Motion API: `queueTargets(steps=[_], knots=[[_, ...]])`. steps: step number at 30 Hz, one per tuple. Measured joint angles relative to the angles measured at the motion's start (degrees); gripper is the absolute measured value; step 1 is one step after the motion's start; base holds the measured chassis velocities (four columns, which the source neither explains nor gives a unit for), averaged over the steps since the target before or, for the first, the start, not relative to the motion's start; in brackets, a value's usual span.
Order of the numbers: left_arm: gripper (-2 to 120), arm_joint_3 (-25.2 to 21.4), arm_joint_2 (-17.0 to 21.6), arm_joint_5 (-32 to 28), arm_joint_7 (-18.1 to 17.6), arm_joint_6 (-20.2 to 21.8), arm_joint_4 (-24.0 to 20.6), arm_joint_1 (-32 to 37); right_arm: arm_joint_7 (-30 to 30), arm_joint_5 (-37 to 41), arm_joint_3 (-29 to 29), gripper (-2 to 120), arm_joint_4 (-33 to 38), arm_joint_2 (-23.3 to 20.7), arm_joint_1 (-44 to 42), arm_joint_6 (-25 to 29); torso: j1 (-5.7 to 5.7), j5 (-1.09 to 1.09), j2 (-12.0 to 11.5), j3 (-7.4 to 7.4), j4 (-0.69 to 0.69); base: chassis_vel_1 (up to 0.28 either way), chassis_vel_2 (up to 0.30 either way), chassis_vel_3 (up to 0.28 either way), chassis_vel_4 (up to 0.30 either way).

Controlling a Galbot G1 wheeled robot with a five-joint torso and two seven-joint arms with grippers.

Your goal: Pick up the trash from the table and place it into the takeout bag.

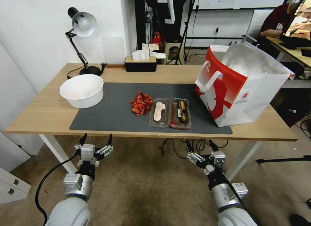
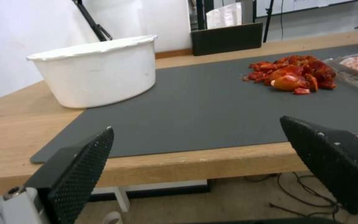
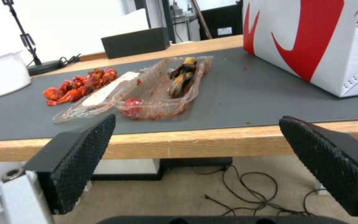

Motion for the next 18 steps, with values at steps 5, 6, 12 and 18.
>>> queueTargets(steps=[5,6,12,18], knots=[[100,0.00,0.02,-0.02,0.00,0.03,-0.03,-0.03,0.00,0.00,0.00,100,0.00,0.00,0.00,0.00,0.00,0.00,0.00,0.00,0.00,0.000,0.000,0.000,0.000],[100,0.00,0.02,-0.03,0.00,0.04,-0.03,-0.04,0.00,0.00,0.00,100,0.00,0.00,0.00,0.00,0.00,0.00,0.00,0.00,0.00,0.000,0.000,0.000,0.000],[100,0.02,0.03,-0.03,0.00,0.06,-0.05,-0.05,0.00,0.00,0.00,100,0.00,0.00,0.00,0.00,0.00,0.00,0.00,0.00,0.00,0.000,0.000,0.000,0.000],[100,0.03,0.05,-0.03,0.00,0.09,-0.05,-0.07,0.00,0.00,0.00,100,0.00,0.00,0.00,0.00,0.00,0.00,0.00,0.00,0.00,0.000,0.000,0.000,0.000]])
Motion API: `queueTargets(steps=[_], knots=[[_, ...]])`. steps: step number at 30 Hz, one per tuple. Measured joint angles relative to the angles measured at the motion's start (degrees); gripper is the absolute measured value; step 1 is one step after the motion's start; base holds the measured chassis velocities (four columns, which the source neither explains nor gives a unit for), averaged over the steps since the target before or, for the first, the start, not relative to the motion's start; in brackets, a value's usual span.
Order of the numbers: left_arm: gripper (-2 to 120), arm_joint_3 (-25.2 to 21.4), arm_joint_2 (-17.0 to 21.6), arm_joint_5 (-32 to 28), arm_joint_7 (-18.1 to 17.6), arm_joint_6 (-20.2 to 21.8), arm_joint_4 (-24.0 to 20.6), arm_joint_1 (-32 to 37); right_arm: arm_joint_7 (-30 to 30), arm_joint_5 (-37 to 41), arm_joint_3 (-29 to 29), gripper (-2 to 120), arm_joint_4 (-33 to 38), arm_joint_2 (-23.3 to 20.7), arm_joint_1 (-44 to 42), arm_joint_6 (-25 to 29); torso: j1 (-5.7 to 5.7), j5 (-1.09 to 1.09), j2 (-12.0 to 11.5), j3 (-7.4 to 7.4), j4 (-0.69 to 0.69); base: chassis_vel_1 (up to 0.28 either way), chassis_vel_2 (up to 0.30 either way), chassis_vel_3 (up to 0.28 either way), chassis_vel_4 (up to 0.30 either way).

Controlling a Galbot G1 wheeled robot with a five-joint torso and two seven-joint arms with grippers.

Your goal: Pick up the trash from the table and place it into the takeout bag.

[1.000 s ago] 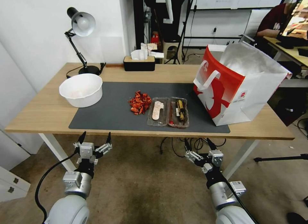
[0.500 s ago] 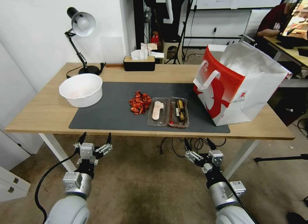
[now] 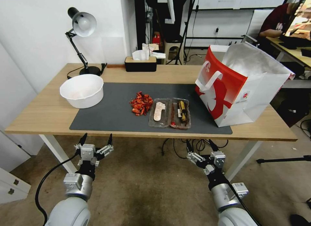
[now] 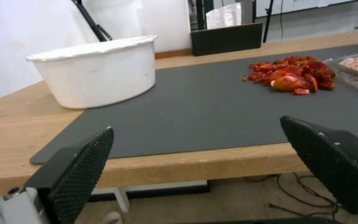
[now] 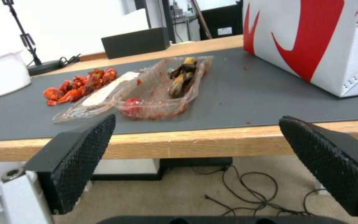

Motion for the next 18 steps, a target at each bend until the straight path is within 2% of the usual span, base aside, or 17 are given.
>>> queueTargets(steps=[18], knots=[[100,0.04,0.01,0.00,-0.02,0.04,0.00,-0.01,0.00,0.00,0.00,100,0.00,0.00,0.00,0.00,0.00,0.00,0.00,0.00,0.00,0.000,0.000,0.000,0.000]])
